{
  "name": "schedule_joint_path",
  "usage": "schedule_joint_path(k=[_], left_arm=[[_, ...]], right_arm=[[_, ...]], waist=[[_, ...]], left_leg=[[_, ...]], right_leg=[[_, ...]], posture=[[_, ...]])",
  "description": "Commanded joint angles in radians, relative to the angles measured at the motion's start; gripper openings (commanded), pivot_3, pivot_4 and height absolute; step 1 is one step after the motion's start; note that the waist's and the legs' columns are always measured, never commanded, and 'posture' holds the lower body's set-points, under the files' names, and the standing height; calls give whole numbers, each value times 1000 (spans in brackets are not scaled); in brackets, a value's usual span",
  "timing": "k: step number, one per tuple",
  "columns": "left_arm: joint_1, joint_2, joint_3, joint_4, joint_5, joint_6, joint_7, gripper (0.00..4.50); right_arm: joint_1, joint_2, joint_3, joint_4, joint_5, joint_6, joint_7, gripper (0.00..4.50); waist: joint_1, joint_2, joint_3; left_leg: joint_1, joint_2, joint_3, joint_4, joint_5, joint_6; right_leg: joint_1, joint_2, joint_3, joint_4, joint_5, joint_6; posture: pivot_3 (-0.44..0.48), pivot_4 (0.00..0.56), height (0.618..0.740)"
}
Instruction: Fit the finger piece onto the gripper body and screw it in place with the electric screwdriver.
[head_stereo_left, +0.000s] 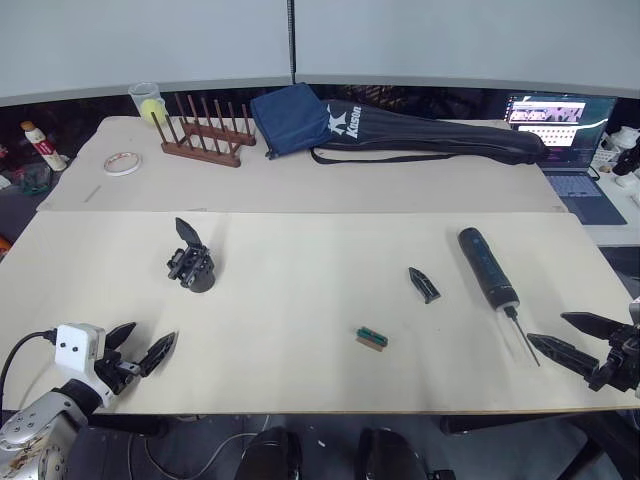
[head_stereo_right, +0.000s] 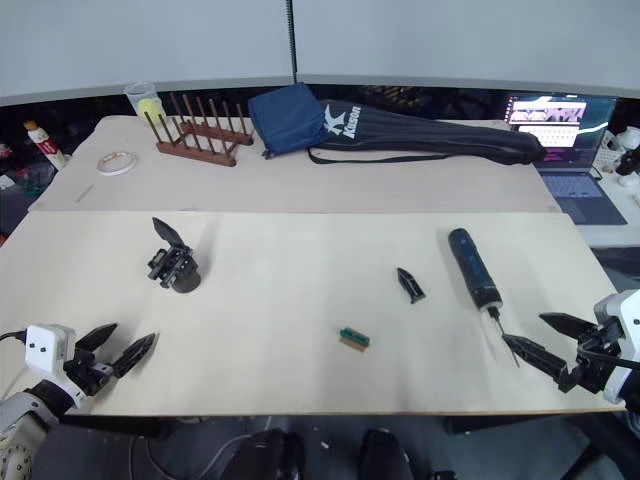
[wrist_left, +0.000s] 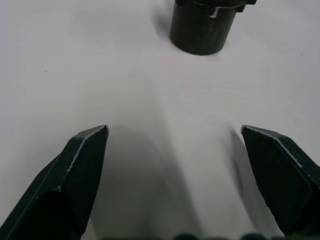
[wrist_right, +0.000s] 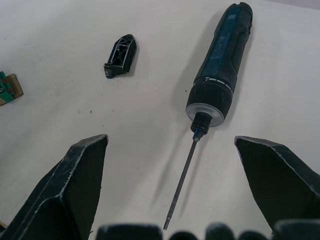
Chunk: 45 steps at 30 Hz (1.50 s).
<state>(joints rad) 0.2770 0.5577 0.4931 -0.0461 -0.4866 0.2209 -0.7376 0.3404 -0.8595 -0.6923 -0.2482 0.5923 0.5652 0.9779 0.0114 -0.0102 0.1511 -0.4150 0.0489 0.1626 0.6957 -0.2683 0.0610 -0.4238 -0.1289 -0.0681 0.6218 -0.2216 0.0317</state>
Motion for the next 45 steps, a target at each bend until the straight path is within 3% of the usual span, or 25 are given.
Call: schedule_joint_path(k=[1,10,16,23,30,36,45], left_arm=[[5,11,2,53,17,-50,-33,4500],[-3,64,7,74,-5,-69,-123,4500],[-39,92,-17,36,-6,-31,-146,4500],[-114,127,-44,-74,-18,89,-99,4500],[-243,95,-135,-88,52,133,29,4500],[-327,47,-208,-113,89,161,114,4500],[-362,42,-219,-123,111,207,174,4500]], right_arm=[[-6,2,-20,-23,-1,-29,-3,4477],[-41,-41,-2,-138,57,11,32,4477],[-152,-96,75,-264,178,90,49,4477],[-273,-146,209,-340,259,127,86,4477],[-333,-130,305,-354,257,106,82,4477],[-365,-116,337,-347,244,93,70,4477],[-372,-92,338,-341,214,69,44,4477]], waist=[[0,0,0],[-2,2,-1],[-2,1,-1],[1,-4,1],[1,-4,1],[2,-5,1],[2,-5,1]], left_leg=[[0,0,0,0,0,0],[0,0,0,0,0,0],[0,0,0,0,0,0],[0,0,-1,0,0,1],[0,0,0,0,2,4],[-1,0,0,0,4,6],[-1,-1,0,0,4,5]], right_leg=[[0,0,0,0,0,0],[0,0,0,1,0,0],[-1,0,-1,0,0,0],[-1,-1,-1,0,0,0],[0,-1,-1,0,4,6],[0,-1,-1,0,4,6],[0,-1,-1,1,4,7]], posture=[[0,150,740],[0,150,740],[0,150,740],[0,150,740],[0,150,740],[0,150,740],[0,150,740]])
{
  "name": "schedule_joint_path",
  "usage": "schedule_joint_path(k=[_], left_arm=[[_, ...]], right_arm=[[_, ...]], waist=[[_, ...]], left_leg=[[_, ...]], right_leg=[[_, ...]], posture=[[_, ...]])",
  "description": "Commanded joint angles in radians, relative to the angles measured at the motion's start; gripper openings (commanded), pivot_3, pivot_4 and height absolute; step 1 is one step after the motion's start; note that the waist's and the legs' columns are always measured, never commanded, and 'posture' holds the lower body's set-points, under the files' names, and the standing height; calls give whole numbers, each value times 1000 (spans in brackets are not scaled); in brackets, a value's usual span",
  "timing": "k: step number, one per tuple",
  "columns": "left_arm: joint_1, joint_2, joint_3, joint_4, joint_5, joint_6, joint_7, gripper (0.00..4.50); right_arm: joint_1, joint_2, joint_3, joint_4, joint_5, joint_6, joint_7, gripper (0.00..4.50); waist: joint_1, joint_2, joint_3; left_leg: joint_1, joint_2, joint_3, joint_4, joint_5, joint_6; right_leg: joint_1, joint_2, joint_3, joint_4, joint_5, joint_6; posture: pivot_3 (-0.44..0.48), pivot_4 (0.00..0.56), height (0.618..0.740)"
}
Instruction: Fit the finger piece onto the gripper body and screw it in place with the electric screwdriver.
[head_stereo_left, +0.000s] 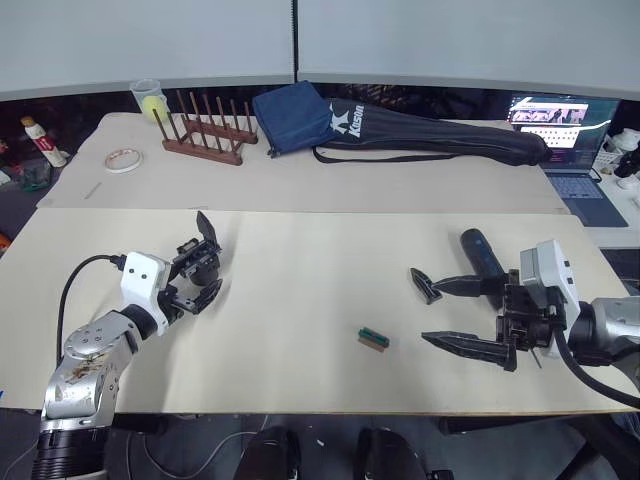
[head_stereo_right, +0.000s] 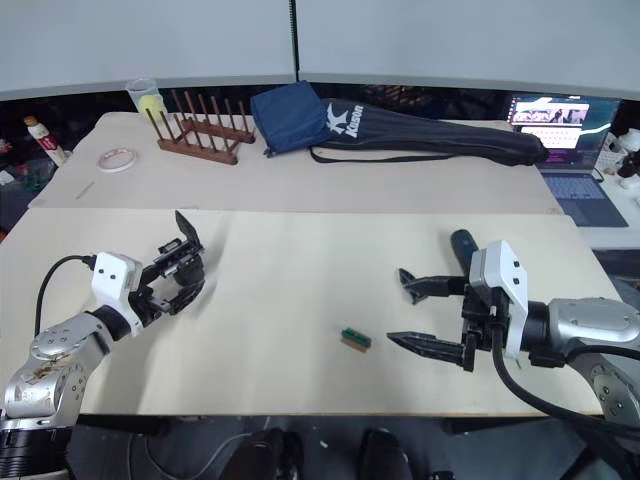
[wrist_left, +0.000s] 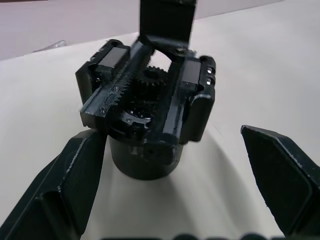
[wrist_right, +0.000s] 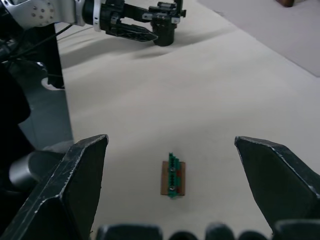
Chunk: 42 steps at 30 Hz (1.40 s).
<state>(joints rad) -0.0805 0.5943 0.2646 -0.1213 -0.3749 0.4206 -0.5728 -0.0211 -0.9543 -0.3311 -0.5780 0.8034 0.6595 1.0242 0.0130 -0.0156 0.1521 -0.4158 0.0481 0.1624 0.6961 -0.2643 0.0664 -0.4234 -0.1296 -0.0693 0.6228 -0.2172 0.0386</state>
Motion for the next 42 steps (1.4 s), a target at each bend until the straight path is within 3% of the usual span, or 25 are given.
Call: schedule_joint_path(k=[1,11,21,31,35,42], left_arm=[[0,7,14,-54,-1,13,15,4500],[63,22,64,-100,-13,41,17,4500],[-33,33,19,76,43,-49,-34,4500],[-147,-20,-38,223,73,-149,-49,4500],[-125,-23,-40,218,87,-170,-37,3365],[-57,-66,-54,52,46,-105,-2,3292]], right_arm=[[-10,5,-23,-12,1,-27,-5,4477],[-2,11,-20,-7,-14,-47,-4,4477],[-24,10,0,8,-25,-58,3,4477],[-44,19,11,2,-20,-43,-6,4477],[-45,23,12,-3,-18,-40,-12,4500],[-35,32,16,-17,-13,-38,-21,4500]], waist=[[0,0,0],[0,0,0],[0,0,0],[0,-1,0],[0,-1,0],[0,-1,0]], left_leg=[[0,0,0,0,0,0],[0,0,0,0,0,0],[0,0,0,0,0,0],[0,0,0,0,0,-1],[0,0,0,1,0,-1],[0,0,0,1,0,-1]], right_leg=[[0,0,0,0,0,0],[0,0,0,1,0,0],[0,0,0,1,0,0],[0,0,0,1,0,0],[0,0,0,1,0,1],[0,0,0,1,1,1]], posture=[[0,150,740],[0,150,740],[0,150,740],[0,150,740],[0,150,740],[0,150,740]])
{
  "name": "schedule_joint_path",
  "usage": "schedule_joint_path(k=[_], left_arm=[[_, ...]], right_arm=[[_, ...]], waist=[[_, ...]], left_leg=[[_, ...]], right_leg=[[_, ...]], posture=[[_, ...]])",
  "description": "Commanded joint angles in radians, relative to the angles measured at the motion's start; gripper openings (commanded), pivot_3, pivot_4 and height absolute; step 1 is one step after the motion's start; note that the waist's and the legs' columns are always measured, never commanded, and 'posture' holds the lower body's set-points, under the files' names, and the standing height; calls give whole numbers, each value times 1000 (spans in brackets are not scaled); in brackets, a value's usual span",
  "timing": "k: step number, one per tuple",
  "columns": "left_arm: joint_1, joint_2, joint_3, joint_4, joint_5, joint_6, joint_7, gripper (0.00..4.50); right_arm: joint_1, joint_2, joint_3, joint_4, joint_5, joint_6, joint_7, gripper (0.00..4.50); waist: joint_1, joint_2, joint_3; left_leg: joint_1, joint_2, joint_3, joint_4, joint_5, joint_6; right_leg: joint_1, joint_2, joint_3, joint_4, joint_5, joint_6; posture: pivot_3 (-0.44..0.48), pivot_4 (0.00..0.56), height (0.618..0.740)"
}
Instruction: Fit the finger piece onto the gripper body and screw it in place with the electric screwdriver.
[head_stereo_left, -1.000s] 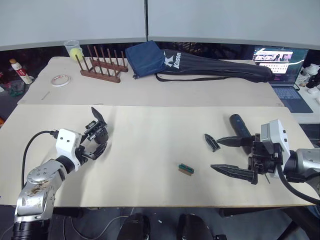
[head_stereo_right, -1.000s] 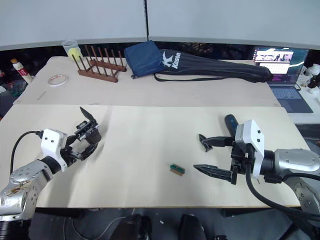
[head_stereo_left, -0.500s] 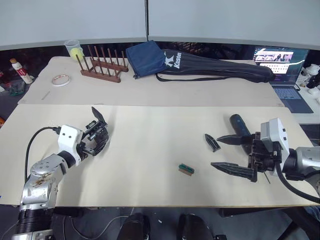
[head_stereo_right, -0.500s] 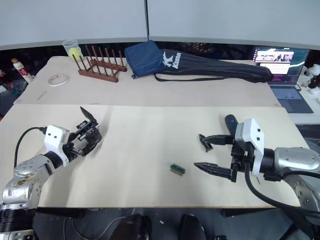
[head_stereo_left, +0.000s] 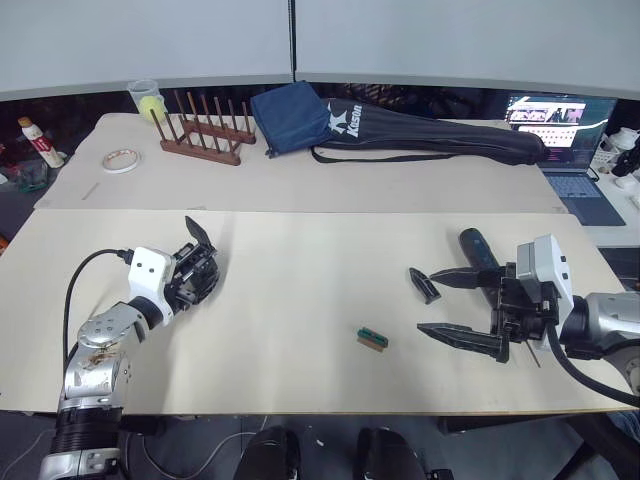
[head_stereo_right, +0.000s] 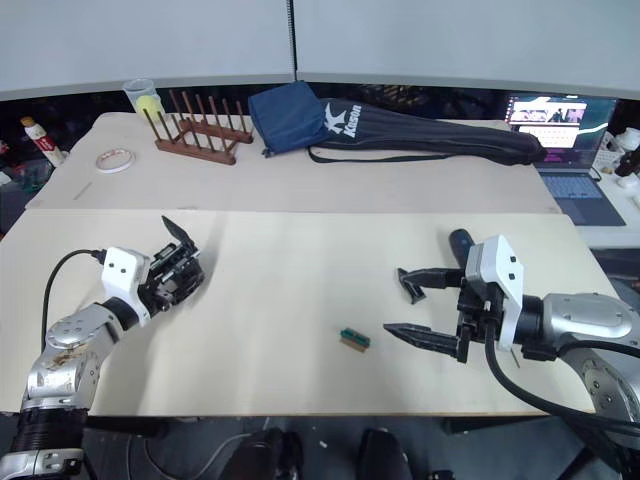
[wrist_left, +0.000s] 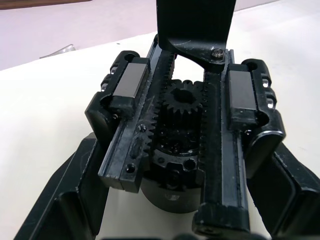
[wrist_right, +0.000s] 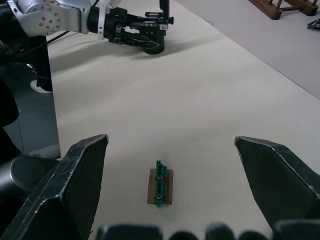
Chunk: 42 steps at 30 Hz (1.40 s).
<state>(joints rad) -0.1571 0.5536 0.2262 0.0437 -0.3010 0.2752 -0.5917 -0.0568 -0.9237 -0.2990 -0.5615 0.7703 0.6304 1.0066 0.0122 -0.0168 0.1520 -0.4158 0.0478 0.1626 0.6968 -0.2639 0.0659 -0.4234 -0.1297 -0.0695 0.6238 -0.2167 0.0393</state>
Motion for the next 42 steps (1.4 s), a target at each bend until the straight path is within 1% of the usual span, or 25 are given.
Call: schedule_joint_path(k=[1,4,6,8,9,11,12,16,19,23,24,25,28,30,32,35,38,42], left_arm=[[30,-41,-25,-159,-36,67,31,3292],[58,-79,-75,-291,-34,123,65,3292],[51,-148,-128,-372,-23,189,143,3292],[26,-221,-190,-409,14,236,223,3292],[13,-246,-213,-408,33,245,251,3292],[-17,-274,-284,-368,117,214,291,3292],[-30,-289,-308,-348,140,204,305,3292],[-72,-363,-354,-310,164,206,337,3292],[-73,-379,-377,-310,179,205,337,3292],[-62,-389,-376,-303,174,218,329,3292],[-55,-382,-367,-302,163,224,316,3792],[-48,-370,-356,-302,144,231,291,4402],[-47,-303,-302,-276,85,237,190,4460],[-66,-232,-279,-235,52,226,95,4460],[-83,-172,-272,-188,25,197,-7,4460],[-120,-74,-285,-87,31,109,-158,4460],[-171,-30,-290,22,32,36,-263,4460],[-256,-20,-313,160,37,-62,-407,4460]], right_arm=[[2,2,-15,-35,21,-9,-4,4500],[10,3,-19,-43,26,-8,-7,4500],[14,4,-17,-47,29,-5,-8,4500],[15,4,-13,-49,32,-1,-9,4500],[16,5,-11,-49,32,-1,-10,4500],[19,5,-6,-51,31,-2,-11,4500],[19,4,-3,-53,31,-2,-12,4500],[20,4,11,-54,26,-6,-15,4500],[16,7,18,-49,20,-10,-22,4500],[8,12,28,-41,7,-17,-38,4500],[7,14,30,-40,3,-18,-40,4500],[6,15,32,-39,0,-19,-42,4500],[3,18,36,-38,-5,-22,-46,4500],[-1,19,39,-37,-7,-23,-50,4500],[-5,21,42,-38,-9,-24,-52,4500],[-8,24,45,-43,-12,-24,-56,4500],[-10,27,45,-49,-11,-21,-61,4500],[-2,32,43,-60,-11,-21,-65,4500]], waist=[[2,0,0],[7,0,0],[10,0,0],[13,-1,0],[15,-1,1],[15,-1,1],[14,-1,1],[11,-2,1],[11,-2,1],[10,-2,1],[10,-2,1],[10,-2,1],[8,-2,1],[2,-2,1],[0,-2,1],[0,-2,1],[4,-2,1],[6,-2,1]], left_leg=[[0,0,0,0,0,0],[0,0,0,1,0,0],[-1,-1,0,2,0,0],[-1,-1,-1,2,0,1],[-1,-1,-1,3,-1,1],[-1,-2,-1,3,-1,1],[-1,-2,-1,3,-1,2],[-1,-2,-1,3,-1,2],[-1,-2,-1,3,-1,2],[-1,-1,-1,3,-1,3],[-1,-1,-1,4,-1,3],[-1,-1,-1,4,-1,3],[-1,-1,-1,4,-1,3],[-1,-1,-1,4,-1,2],[-1,0,-1,4,-1,2],[-1,0,-1,4,-1,2],[-1,-1,-1,4,-1,2],[-3,-1,-1,6,-1,2]], right_leg=[[0,0,0,0,0,0],[1,0,0,0,0,1],[1,0,0,0,0,1],[1,0,1,0,1,2],[1,0,1,0,1,2],[1,0,1,0,1,2],[1,0,1,0,1,2],[1,1,1,0,1,2],[1,1,1,0,1,2],[1,1,1,0,1,2],[1,1,1,0,1,2],[1,1,1,0,1,2],[1,1,1,0,1,2],[0,1,1,1,1,2],[0,1,0,2,1,1],[0,1,0,1,1,1],[0,1,0,1,1,1],[0,1,-1,1,1,2]], posture=[[0,150,740],[0,150,740],[0,150,740],[0,150,740],[0,150,740],[0,150,740],[0,150,740],[0,150,740],[0,150,740],[0,150,740],[0,150,740],[0,150,740],[0,150,740],[0,150,740],[0,150,740],[0,150,740],[0,150,740],[0,150,740]])
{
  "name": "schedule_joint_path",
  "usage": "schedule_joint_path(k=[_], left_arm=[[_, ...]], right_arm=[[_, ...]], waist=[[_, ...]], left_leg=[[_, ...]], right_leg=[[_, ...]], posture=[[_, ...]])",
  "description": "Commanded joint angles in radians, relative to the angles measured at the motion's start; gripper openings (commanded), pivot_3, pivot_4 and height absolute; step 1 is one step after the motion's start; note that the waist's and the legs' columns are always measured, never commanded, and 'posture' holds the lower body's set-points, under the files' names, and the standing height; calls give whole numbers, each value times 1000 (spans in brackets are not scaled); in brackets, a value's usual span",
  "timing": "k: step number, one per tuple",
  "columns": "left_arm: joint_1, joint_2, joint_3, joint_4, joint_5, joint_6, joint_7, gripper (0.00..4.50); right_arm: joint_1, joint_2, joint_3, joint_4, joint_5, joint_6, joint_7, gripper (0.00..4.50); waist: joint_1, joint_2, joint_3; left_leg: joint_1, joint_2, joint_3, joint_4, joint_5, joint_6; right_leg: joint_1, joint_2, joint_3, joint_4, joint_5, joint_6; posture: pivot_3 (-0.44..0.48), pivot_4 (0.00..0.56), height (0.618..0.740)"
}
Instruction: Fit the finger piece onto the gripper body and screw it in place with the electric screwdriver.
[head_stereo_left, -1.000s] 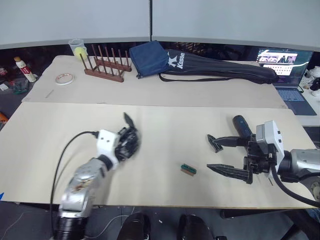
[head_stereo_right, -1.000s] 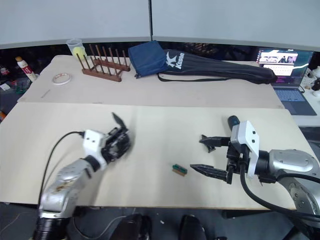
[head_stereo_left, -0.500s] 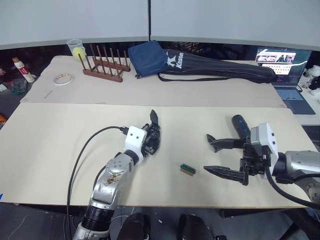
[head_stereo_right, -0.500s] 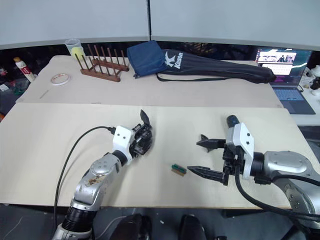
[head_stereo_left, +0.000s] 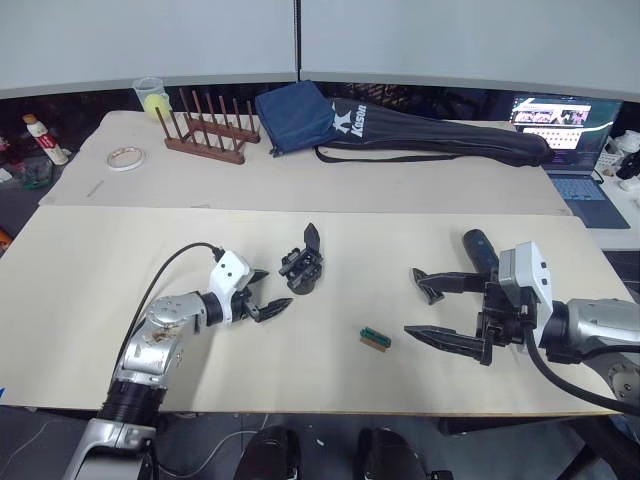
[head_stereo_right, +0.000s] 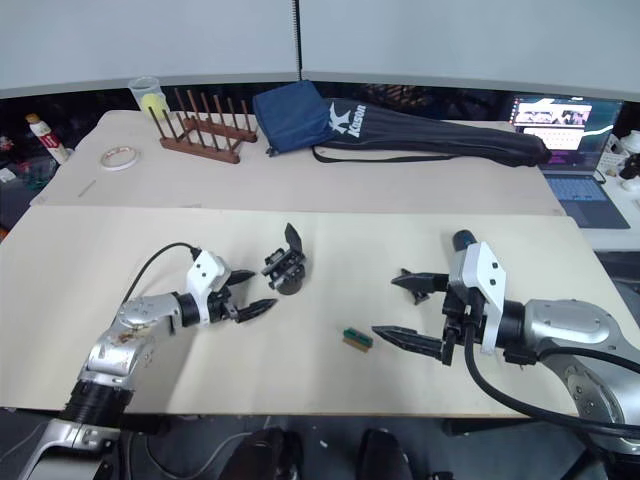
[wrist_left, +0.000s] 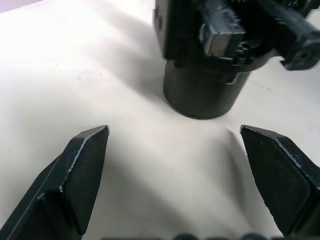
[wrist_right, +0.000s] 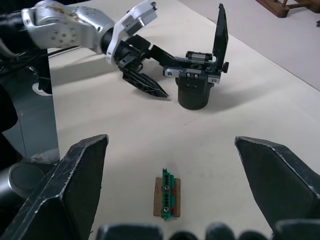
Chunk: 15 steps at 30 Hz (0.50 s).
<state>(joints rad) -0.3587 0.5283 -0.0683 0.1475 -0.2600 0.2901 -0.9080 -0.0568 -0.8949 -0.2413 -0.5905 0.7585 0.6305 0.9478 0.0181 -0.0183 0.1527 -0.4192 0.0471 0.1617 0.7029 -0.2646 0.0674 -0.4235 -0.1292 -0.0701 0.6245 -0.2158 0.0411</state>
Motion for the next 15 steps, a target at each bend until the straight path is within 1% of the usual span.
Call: schedule_joint_path(k=[1,6,10,14,15], left_arm=[[-79,-1,-24,96,4,-106,-111,4460],[-187,-46,-47,272,34,-210,-172,4460],[-250,-80,-54,398,71,-280,-171,4460],[-259,-102,-58,426,84,-323,-184,4460],[-256,-107,-59,426,87,-331,-182,4220]], right_arm=[[1,4,-15,-35,2,-21,-8,4500],[9,7,-16,-52,9,-15,-18,4500],[13,7,-18,-62,14,-11,-27,4500],[22,5,-27,-68,21,-7,-35,4500],[25,5,-27,-70,22,-7,-37,4500]], waist=[[0,0,0],[-3,0,0],[-5,0,0],[-6,0,0],[-6,0,0]], left_leg=[[0,0,0,1,0,0],[-2,0,0,2,0,0],[-3,-1,0,3,0,1],[-3,0,0,3,-1,1],[-3,0,0,3,0,1]], right_leg=[[0,0,0,0,0,0],[0,0,-1,0,0,1],[-1,0,-1,0,1,1],[-1,0,-1,0,1,2],[-1,0,-1,0,1,2]], posture=[[0,150,740],[0,150,740],[0,150,740],[0,150,740],[0,150,740]])
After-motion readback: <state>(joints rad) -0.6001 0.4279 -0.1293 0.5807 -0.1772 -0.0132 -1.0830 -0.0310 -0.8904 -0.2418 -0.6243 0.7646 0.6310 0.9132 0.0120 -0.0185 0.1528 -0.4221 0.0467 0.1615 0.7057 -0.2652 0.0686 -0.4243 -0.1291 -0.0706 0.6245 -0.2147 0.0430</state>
